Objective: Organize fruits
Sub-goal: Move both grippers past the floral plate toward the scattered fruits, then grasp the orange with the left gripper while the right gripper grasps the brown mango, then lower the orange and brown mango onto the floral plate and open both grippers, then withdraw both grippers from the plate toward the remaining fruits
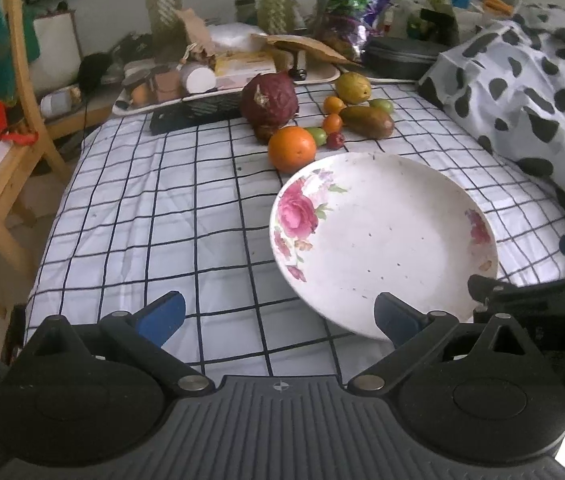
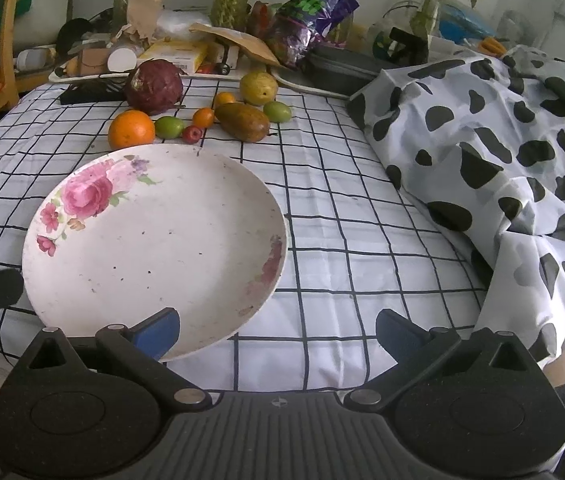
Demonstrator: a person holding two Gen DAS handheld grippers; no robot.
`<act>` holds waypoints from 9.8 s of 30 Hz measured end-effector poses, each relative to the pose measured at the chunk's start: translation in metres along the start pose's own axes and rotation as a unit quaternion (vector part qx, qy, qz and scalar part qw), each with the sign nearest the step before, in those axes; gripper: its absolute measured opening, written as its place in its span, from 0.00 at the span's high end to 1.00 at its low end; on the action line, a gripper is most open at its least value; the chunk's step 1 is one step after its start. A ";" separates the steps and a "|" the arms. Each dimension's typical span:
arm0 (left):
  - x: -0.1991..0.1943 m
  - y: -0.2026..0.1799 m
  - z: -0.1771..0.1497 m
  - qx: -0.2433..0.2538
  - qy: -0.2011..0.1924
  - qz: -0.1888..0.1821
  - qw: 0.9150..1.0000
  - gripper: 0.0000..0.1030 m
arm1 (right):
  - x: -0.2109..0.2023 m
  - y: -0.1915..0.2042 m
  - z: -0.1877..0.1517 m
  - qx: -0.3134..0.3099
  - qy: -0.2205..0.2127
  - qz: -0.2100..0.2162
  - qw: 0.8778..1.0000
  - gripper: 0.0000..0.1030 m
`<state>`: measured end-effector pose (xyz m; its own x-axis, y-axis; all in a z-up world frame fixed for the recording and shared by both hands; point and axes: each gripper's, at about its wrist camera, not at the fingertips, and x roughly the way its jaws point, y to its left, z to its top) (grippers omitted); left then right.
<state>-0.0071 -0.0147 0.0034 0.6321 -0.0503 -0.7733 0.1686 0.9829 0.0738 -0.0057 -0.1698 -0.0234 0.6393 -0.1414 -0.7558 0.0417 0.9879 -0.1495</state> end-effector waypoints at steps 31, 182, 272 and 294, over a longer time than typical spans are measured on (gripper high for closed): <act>-0.007 0.004 0.003 0.014 -0.018 -0.002 1.000 0.01 | 0.007 -0.021 0.017 0.069 0.021 0.062 0.995 0.00; 0.104 -0.009 0.072 0.129 0.009 -0.160 0.979 0.36 | 0.068 -0.025 0.102 -0.014 -0.019 0.225 0.974 0.50; 0.047 0.022 0.054 0.080 -0.054 -0.106 0.990 0.34 | 0.038 -0.033 0.061 -0.020 -0.055 0.052 0.997 0.00; 0.096 0.047 0.103 0.094 -0.045 -0.118 0.988 0.34 | 0.089 -0.027 0.106 -0.051 -0.050 0.050 0.996 0.00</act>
<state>0.1398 0.0080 -0.0025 0.6213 -0.2970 -0.7252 0.4513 0.8921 0.0213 0.1316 -0.2023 -0.0186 0.7095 -0.0300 -0.7040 -0.1017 0.9843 -0.1445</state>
